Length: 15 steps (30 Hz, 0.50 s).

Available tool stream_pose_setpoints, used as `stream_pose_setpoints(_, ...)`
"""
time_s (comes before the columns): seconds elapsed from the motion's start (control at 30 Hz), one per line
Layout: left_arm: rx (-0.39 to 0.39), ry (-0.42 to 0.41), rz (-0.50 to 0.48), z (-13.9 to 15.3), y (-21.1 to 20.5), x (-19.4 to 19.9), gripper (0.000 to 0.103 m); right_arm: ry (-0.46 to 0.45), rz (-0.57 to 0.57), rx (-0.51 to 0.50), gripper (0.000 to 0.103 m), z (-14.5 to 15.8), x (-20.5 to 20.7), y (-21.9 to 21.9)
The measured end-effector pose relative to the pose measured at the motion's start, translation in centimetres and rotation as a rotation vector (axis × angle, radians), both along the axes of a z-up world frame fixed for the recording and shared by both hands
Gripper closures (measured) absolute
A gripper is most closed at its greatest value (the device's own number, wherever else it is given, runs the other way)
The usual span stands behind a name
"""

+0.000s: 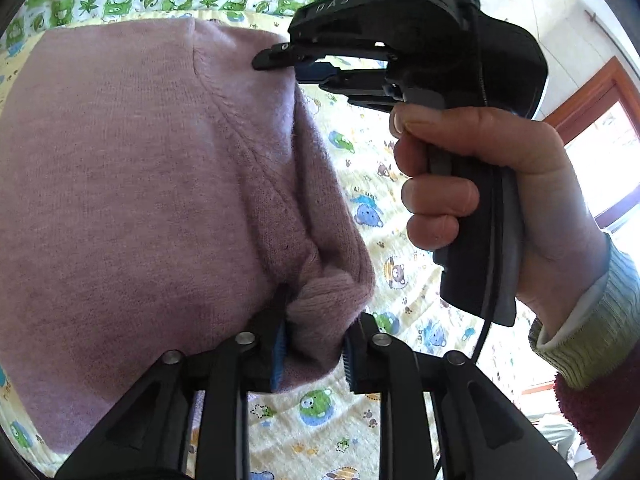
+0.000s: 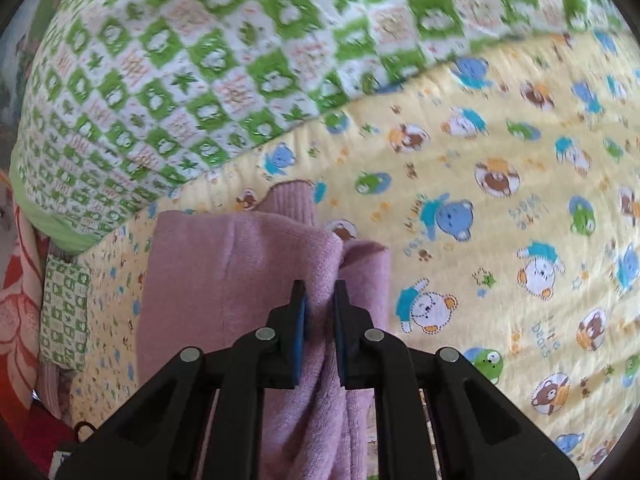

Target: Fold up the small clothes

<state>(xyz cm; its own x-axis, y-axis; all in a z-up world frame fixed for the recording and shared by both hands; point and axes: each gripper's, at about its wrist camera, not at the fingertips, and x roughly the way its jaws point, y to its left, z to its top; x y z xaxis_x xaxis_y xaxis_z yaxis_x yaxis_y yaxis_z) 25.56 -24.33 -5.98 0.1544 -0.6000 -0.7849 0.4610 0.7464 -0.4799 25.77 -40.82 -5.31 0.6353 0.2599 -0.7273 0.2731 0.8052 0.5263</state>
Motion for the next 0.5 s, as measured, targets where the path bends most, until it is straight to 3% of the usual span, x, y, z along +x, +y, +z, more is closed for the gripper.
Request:
stream_pose_setpoints(0.13, -0.025, 0.027, 0.005, 0.5, 1.0, -0.4, 0.069, 0.005, -0.033, -0.021, 0.064, 0.6, -1.5, 0.0)
stream_pose_setpoints(0.37, -0.041, 0.017, 0.005, 1.6, 5.4, -2.7, 0.062, -0.052, -0.039, -0.064, 0.064, 3.2, -6.5, 1.0)
stream_pose_setpoints(0.5, -0.017, 0.011, 0.047, 2.0, 10.0, -3.8, 0.058, -0.090, 0.010, -0.031, 0.064, 4.3, -9.1, 3.2)
